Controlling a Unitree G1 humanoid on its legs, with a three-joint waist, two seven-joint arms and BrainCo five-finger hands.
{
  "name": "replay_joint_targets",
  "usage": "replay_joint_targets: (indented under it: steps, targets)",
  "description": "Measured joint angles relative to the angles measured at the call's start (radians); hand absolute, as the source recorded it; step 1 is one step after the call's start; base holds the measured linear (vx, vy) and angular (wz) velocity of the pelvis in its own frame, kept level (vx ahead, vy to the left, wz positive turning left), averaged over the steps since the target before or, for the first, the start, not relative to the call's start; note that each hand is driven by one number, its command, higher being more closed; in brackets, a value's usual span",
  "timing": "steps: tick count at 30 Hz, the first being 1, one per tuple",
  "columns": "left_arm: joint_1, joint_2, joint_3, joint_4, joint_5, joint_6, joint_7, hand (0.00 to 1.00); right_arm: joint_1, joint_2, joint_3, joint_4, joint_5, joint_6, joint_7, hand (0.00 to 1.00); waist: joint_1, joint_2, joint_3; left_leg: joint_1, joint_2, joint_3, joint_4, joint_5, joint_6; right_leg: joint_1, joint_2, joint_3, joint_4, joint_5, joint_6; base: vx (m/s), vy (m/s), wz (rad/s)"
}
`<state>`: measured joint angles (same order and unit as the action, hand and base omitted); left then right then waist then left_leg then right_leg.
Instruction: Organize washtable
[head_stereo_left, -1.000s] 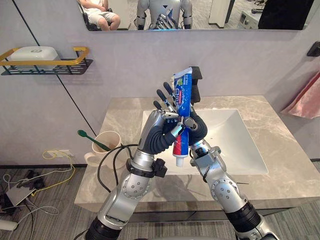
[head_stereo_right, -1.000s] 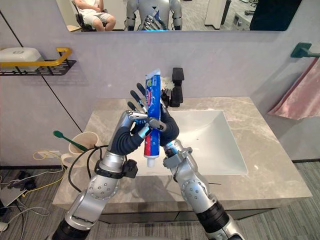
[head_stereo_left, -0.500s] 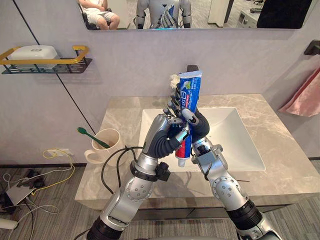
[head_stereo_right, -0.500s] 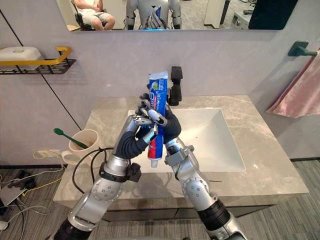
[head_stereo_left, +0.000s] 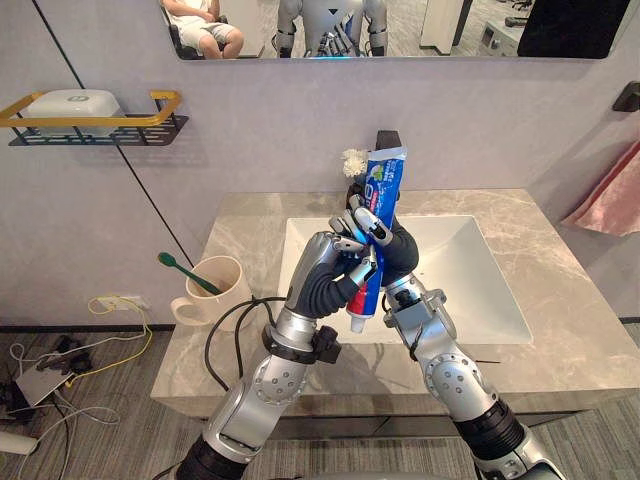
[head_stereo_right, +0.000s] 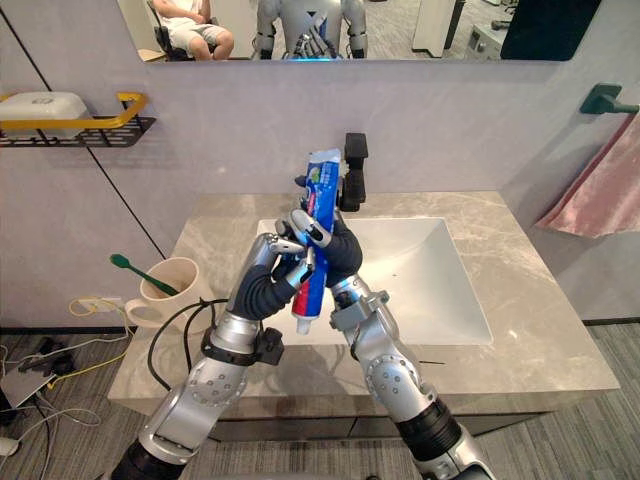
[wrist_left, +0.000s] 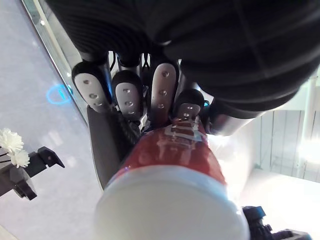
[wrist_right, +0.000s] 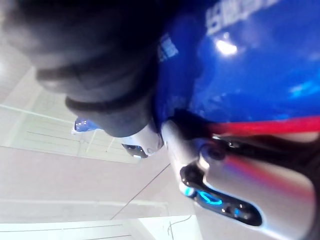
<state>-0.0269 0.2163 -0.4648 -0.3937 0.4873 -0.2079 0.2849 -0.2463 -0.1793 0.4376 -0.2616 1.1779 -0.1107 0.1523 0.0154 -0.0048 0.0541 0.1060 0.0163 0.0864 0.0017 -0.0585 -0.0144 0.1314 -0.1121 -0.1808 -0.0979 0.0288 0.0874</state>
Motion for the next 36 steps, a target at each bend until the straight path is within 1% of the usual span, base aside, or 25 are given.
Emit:
replay_joint_targets:
  steps: [4,7,8,9,10,13,17,20,21,25,26,28,29,30,33,34,36]
  targets:
    - [0.024,-0.003,0.025,-0.001,-0.003,0.003,0.002,0.0,0.0,0.004,-0.009,0.0,-0.012,0.0,-0.001,1.0,0.001,0.001,-0.001,0.0,0.0,0.0,-0.001,0.0,0.0,0.001,0.0,0.0,0.0,0.0,0.0,0.0,0.0,0.0]
    - [0.05,-0.012,0.058,-0.015,-0.006,0.004,0.005,0.0,0.0,0.022,-0.022,0.0,-0.038,0.0,-0.006,1.0,0.001,0.002,-0.001,0.0,0.0,0.0,-0.002,0.0,0.0,0.002,0.0,-0.001,0.0,0.0,0.0,0.0,0.0,0.0]
    - [0.062,-0.02,0.086,-0.022,-0.009,0.007,0.009,0.0,0.0,0.031,-0.046,0.0,-0.042,-0.002,-0.008,1.0,0.002,0.002,-0.001,0.0,0.0,-0.001,-0.002,0.0,0.0,0.003,0.0,-0.002,0.0,0.0,0.0,0.0,0.0,0.0]
    - [0.08,-0.026,0.136,-0.033,-0.016,0.014,0.024,0.0,0.0,0.044,-0.081,0.0,-0.043,-0.013,-0.011,1.0,0.002,0.003,-0.002,0.0,0.0,-0.002,-0.001,0.0,0.0,0.004,0.0,-0.003,0.0,0.0,0.0,-0.04,-0.02,0.03]
    - [0.098,-0.03,0.186,-0.046,-0.027,0.024,0.04,0.0,0.001,0.05,-0.114,-0.001,-0.051,-0.035,-0.019,1.0,0.003,0.003,-0.002,0.0,0.0,-0.003,-0.001,0.0,0.0,0.004,0.0,-0.004,0.0,0.0,0.0,-0.04,-0.02,0.03]
    - [0.133,-0.036,0.274,-0.105,-0.056,0.036,0.073,0.0,0.001,0.052,-0.179,-0.004,-0.067,-0.066,-0.026,1.0,0.004,0.003,-0.002,0.0,0.0,-0.006,-0.001,0.001,0.0,0.006,-0.001,-0.007,0.0,0.0,0.0,-0.02,-0.011,0.02]
    - [0.174,-0.058,0.358,-0.214,-0.099,0.035,0.11,0.0,0.003,0.052,-0.212,-0.053,-0.114,-0.079,-0.048,1.0,0.008,0.004,-0.002,0.0,0.0,-0.009,-0.002,0.001,0.0,0.008,-0.002,-0.011,0.0,0.0,0.0,0.0,-0.003,0.01]
    - [0.19,-0.098,0.445,-0.254,-0.144,0.033,0.133,0.0,0.003,0.054,-0.243,-0.084,-0.175,-0.084,-0.053,1.0,0.024,0.006,-0.004,0.0,0.0,-0.017,-0.003,0.004,0.0,0.012,-0.004,-0.019,0.0,-0.001,0.001,-0.01,-0.01,0.1]
    - [0.205,-0.116,0.49,-0.264,-0.16,0.033,0.139,0.0,0.003,0.057,-0.256,-0.084,-0.195,-0.091,-0.063,1.0,0.026,0.006,-0.004,0.0,-0.001,-0.029,-0.007,0.009,0.001,0.017,-0.006,-0.033,0.0,-0.003,0.003,-0.03,-0.023,0.29]
    - [0.259,-0.175,0.615,-0.265,-0.215,0.031,0.171,0.0,0.004,0.096,-0.302,-0.084,-0.246,-0.113,-0.089,1.0,0.041,0.007,-0.006,0.004,-0.006,-0.058,-0.041,0.035,0.0,0.019,-0.009,-0.063,0.0,-0.004,0.004,-0.05,-0.024,0.24]
    - [0.278,-0.196,0.65,-0.264,-0.23,0.031,0.181,0.0,0.004,0.11,-0.318,-0.084,-0.258,-0.116,-0.094,1.0,0.056,0.007,-0.006,0.004,-0.006,-0.058,-0.041,0.035,0.0,0.02,-0.01,-0.063,0.0,-0.004,0.004,-0.05,-0.014,0.07]
    - [0.307,-0.223,0.704,-0.262,-0.257,0.031,0.189,0.0,0.002,0.121,-0.33,-0.084,-0.29,-0.122,-0.108,1.0,0.062,0.004,-0.009,0.003,-0.007,-0.061,-0.044,0.036,0.0,0.021,-0.01,-0.07,0.0,-0.005,0.005,-0.04,-0.013,0.1]
    - [0.328,-0.236,0.734,-0.254,-0.275,0.03,0.198,0.0,0.002,0.125,-0.336,-0.084,-0.315,-0.123,-0.11,1.0,0.07,0.001,-0.011,0.003,-0.007,-0.064,-0.053,0.041,-0.002,0.02,-0.011,-0.074,0.0,-0.005,0.005,-0.04,-0.012,0.16]
    - [0.333,-0.249,0.758,-0.23,-0.295,0.03,0.199,0.0,0.001,0.125,-0.354,-0.084,-0.341,-0.124,-0.111,1.0,0.082,-0.003,-0.012,0.001,-0.008,-0.073,-0.063,0.047,-0.003,0.019,-0.012,-0.085,0.0,-0.006,0.007,-0.05,-0.018,0.29]
    - [0.348,-0.275,0.803,-0.157,-0.332,0.03,0.198,0.0,-0.021,0.125,-0.377,-0.079,-0.38,-0.126,-0.13,1.0,0.085,-0.012,-0.017,-0.009,-0.016,-0.105,-0.074,0.058,-0.002,0.019,-0.017,-0.115,0.0,-0.01,0.012,-0.04,-0.012,0.29]
    - [0.362,-0.282,0.821,-0.107,-0.349,0.035,0.195,0.0,-0.043,0.127,-0.389,-0.075,-0.406,-0.127,-0.133,1.0,0.095,-0.014,-0.018,-0.012,-0.018,-0.11,-0.074,0.058,-0.002,0.019,-0.02,-0.121,0.0,-0.011,0.014,-0.02,-0.005,0.12]
    - [0.364,-0.283,0.831,-0.054,-0.364,0.045,0.193,0.0,-0.065,0.127,-0.393,-0.073,-0.423,-0.13,-0.138,1.0,0.109,-0.018,-0.018,-0.014,-0.019,-0.111,-0.074,0.058,-0.002,0.018,-0.022,-0.122,0.0,-0.012,0.015,-0.01,-0.002,0.08]
